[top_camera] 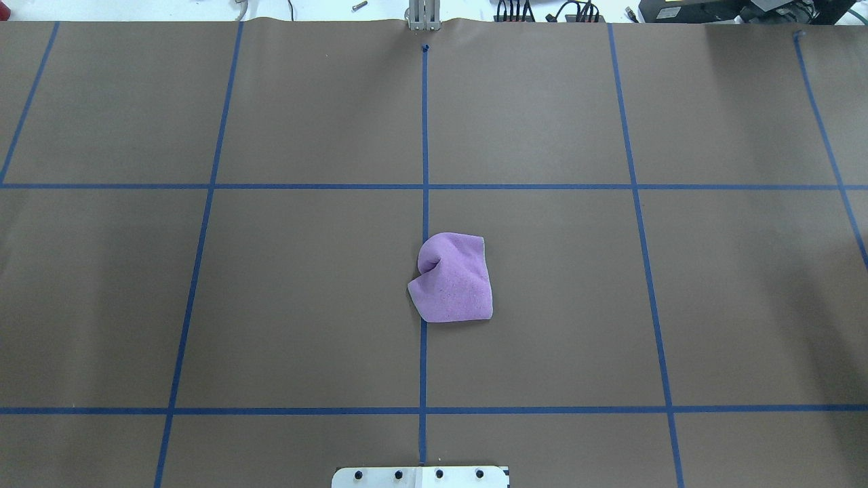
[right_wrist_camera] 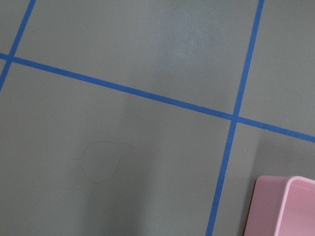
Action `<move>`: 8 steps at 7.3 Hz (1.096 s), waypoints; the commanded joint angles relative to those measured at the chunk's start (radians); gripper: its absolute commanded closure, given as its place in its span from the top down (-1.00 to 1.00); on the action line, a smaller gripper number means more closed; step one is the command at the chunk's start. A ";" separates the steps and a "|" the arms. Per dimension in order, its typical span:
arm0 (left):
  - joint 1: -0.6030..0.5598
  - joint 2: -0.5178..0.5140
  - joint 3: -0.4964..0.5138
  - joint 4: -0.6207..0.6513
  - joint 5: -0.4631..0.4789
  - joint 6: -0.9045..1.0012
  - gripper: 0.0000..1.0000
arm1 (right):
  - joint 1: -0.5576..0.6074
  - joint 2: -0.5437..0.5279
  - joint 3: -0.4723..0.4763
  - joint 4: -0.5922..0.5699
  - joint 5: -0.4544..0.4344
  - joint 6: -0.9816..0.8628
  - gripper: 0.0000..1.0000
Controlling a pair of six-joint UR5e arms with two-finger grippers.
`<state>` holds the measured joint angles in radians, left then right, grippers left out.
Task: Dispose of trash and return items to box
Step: 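Carry the green cup into the clear box and open the left gripper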
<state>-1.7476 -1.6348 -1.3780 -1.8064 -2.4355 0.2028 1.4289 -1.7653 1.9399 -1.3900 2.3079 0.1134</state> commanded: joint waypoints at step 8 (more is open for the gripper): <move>0.108 0.170 -0.352 0.025 0.000 -0.315 0.97 | -0.727 0.495 0.095 -0.119 -0.462 1.108 1.00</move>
<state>-1.6402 -1.4835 -1.7152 -1.7786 -2.4356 -0.1122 0.8349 -1.4103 2.0026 -1.3423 1.9516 1.0864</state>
